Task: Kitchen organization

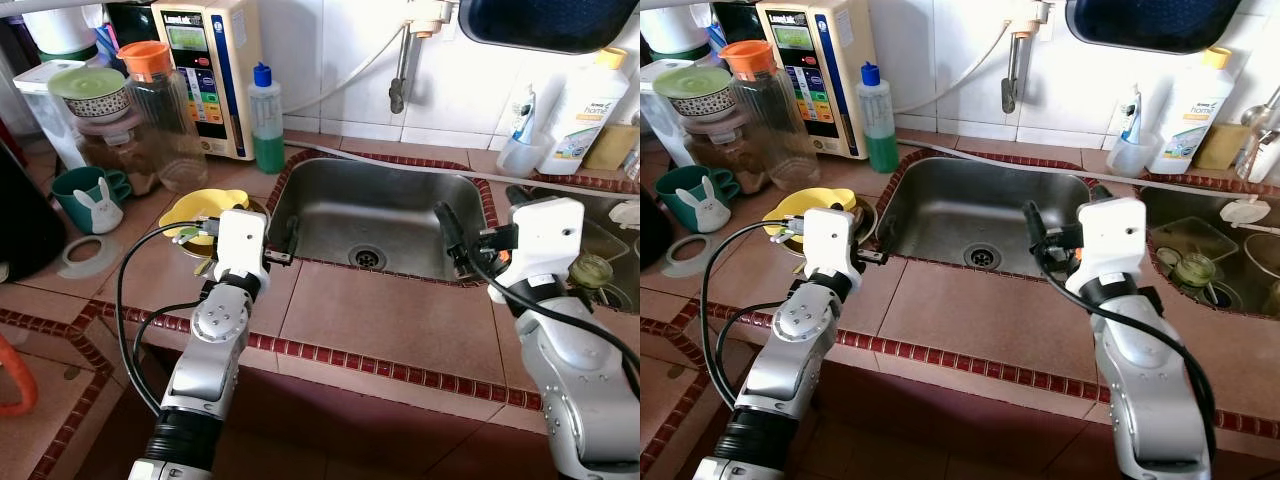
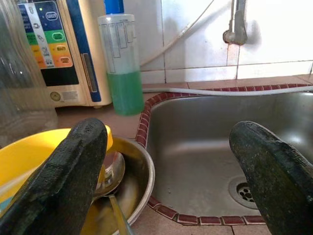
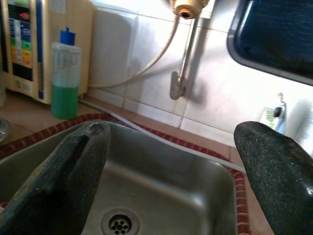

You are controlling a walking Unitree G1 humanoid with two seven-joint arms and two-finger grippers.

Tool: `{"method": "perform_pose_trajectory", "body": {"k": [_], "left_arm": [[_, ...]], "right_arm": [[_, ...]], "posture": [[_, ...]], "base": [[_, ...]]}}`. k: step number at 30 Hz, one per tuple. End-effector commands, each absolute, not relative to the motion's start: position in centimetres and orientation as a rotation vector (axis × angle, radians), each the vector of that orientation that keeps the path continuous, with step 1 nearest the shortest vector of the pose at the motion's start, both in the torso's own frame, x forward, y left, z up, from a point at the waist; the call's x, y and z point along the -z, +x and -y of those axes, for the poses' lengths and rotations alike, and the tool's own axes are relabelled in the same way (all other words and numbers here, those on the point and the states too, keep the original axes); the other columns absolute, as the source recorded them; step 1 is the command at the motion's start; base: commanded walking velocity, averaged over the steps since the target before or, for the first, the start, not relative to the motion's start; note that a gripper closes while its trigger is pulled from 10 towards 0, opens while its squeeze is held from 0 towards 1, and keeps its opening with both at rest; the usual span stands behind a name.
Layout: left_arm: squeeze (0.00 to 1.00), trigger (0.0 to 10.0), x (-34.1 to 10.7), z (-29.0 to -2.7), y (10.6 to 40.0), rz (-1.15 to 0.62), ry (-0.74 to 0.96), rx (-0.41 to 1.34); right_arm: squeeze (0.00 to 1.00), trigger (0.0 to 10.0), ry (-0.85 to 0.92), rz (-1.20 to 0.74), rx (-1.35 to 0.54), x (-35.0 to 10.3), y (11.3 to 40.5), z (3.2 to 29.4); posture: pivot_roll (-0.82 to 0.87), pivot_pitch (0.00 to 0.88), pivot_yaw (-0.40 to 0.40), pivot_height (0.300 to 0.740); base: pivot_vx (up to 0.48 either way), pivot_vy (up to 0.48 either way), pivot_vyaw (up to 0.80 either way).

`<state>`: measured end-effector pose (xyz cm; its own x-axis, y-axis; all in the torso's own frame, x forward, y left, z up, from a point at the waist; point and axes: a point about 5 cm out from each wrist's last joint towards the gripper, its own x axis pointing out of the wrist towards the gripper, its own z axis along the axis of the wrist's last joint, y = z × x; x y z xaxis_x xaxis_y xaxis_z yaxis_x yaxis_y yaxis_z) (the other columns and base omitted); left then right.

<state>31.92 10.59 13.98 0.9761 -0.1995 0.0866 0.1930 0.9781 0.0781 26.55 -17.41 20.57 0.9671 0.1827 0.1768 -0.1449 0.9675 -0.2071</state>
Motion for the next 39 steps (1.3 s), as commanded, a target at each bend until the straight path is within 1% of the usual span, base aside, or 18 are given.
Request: {"method": "perform_pose_trajectory", "body": {"k": [1,3,4,9,11,20,22,30,39], "left_arm": [[0.00,10.0,-13.7,-10.4,31.8,0.084,0.072,0.216],[0.00,10.0,-13.3,-10.4,31.8,0.063,0.077,0.205],[0.00,10.0,-13.3,-10.4,31.8,0.063,0.077,0.205],[0.00,10.0,-12.2,-10.7,31.9,0.004,0.081,0.174],[0.00,10.0,-12.1,-10.8,32.0,0.005,0.085,0.175],[0.00,10.0,-12.2,-11.0,32.3,0.002,0.083,0.176],[0.00,10.0,-11.9,-10.8,32.3,-0.016,0.085,0.188],[0.00,10.0,-11.1,-10.6,32.4,-0.053,0.095,0.182],[0.00,10.0,-12.0,-9.7,32.6,-0.001,0.085,0.220]], "right_arm": [[0.00,10.0,-0.189,0.188,-0.185,-20.6,26.6,17.2],[0.00,10.0,-0.175,0.163,-0.251,-20.2,26.3,16.3],[0.00,10.0,-0.175,0.163,-0.251,-20.2,26.3,16.3],[0.00,10.0,-0.132,0.080,-0.419,-19.0,25.2,14.4],[0.00,10.0,-0.129,0.069,-0.445,-18.8,25.0,14.1],[0.00,10.0,-0.117,0.092,-0.408,-18.8,24.8,13.2],[0.00,10.0,-0.095,0.093,-0.399,-18.7,24.3,12.4],[0.00,10.0,-0.062,0.064,-0.449,-18.2,23.6,11.2],[0.00,10.0,-0.088,0.078,-0.438,-18.6,23.8,11.6]], "posture": [[0.00,0.000,0.003,0.740],[0.00,0.000,0.006,0.740],[0.00,0.000,0.006,0.740],[-0.01,0.000,0.009,0.740],[-0.01,0.000,0.011,0.740],[-0.01,0.000,0.019,0.740],[-0.01,0.000,0.020,0.740],[-0.01,0.000,0.018,0.740],[-0.01,0.000,0.013,0.740]], "base": [[0.000,0.000,0.00],[0.000,0.000,0.00],[0.000,0.000,0.00],[0.000,0.000,0.00],[0.000,0.000,0.00],[0.000,0.000,0.00],[0.000,0.000,0.00],[0.000,0.000,0.00],[0.000,0.000,0.00]]}}
